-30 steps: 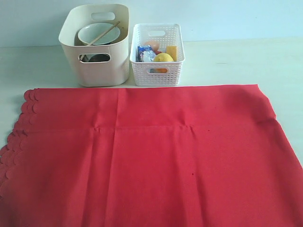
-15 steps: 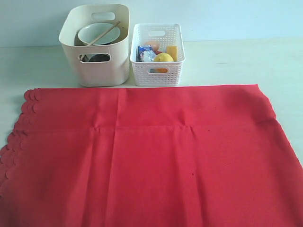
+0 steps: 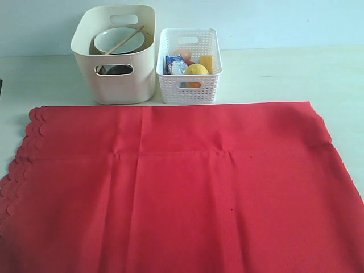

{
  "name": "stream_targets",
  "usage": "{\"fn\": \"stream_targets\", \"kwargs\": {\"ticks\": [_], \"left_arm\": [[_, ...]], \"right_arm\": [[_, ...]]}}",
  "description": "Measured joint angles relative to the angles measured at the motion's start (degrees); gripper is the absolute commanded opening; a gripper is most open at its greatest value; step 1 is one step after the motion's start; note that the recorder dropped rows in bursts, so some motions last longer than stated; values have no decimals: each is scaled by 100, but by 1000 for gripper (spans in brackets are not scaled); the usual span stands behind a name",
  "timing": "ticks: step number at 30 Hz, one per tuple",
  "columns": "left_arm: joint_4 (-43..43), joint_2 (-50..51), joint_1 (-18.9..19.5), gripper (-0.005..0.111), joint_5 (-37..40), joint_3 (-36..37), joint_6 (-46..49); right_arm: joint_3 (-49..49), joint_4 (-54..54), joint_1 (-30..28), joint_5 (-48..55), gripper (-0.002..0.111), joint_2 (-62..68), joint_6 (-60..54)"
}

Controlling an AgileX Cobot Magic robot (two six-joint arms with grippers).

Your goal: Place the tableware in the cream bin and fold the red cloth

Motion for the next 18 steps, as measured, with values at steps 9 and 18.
{"fn": "stream_targets", "kwargs": {"ticks": [9, 18], "left_arm": [[0, 0, 0, 0, -154, 347, -117], [0, 0, 0, 0, -321, 716, -144]], "right_arm": [[-886, 0, 0, -9, 0, 1358, 0], [-1781, 0, 0, -9, 0, 2677, 0]]}}
